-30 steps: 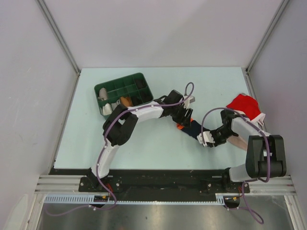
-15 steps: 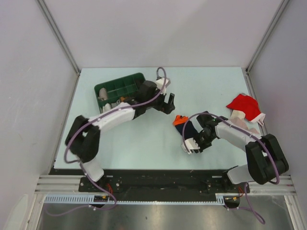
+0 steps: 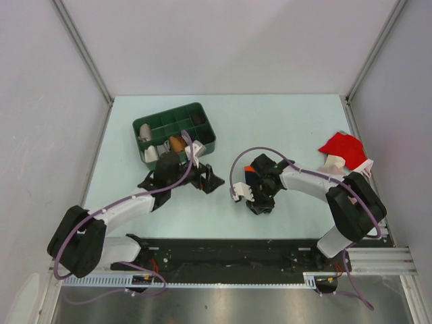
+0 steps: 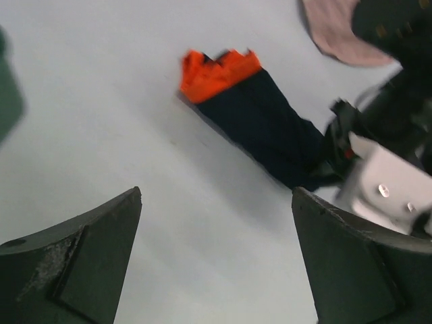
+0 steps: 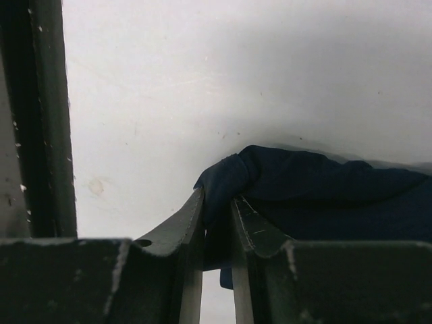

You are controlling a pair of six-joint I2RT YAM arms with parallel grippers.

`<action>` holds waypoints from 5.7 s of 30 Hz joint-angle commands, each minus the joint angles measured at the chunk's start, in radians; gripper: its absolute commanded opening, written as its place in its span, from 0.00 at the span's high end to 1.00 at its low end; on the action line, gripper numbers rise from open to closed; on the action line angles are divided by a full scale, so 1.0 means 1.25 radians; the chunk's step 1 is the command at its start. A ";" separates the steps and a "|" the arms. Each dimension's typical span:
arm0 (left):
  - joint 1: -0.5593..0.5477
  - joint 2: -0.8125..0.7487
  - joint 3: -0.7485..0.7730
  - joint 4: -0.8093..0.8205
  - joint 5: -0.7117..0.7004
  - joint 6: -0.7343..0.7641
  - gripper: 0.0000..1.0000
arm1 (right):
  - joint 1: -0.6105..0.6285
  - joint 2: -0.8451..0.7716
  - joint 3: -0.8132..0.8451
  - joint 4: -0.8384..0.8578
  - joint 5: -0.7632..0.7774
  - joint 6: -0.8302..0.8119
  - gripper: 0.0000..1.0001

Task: Roll the underwear
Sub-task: Roll the underwear to the center of the board.

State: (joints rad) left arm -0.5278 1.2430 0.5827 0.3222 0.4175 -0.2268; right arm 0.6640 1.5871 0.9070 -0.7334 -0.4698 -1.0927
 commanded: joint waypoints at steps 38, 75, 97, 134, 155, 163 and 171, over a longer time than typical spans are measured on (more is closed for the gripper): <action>-0.193 0.623 0.280 0.066 0.044 -0.269 0.56 | -0.054 -0.279 0.035 -0.161 -0.157 -0.090 0.34; -0.182 0.591 0.295 0.088 0.072 -0.302 0.51 | 0.017 -0.113 -0.227 0.148 0.146 -0.111 0.57; -0.136 0.037 -0.180 0.420 -0.021 -0.100 0.27 | -0.135 0.067 0.038 -0.289 -0.186 -0.164 0.87; -0.496 0.449 0.173 0.144 -0.100 0.337 0.47 | -0.211 0.264 0.158 -0.390 -0.255 -0.112 0.84; -0.314 0.582 0.261 0.060 0.203 0.026 1.00 | -0.445 -0.003 0.157 -0.330 -0.284 -0.105 0.50; -0.228 0.706 0.389 -0.076 0.278 -0.079 1.00 | -0.387 -0.266 -0.022 -0.384 -0.325 -0.621 0.33; -0.217 0.768 0.470 -0.168 0.273 -0.095 0.99 | -0.162 -0.371 -0.183 -0.043 -0.175 -0.430 0.26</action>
State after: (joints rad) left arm -0.8265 2.1258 1.1458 0.2390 0.9016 -0.3672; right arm 0.4168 1.0943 0.7021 -0.9813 -0.7658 -1.6699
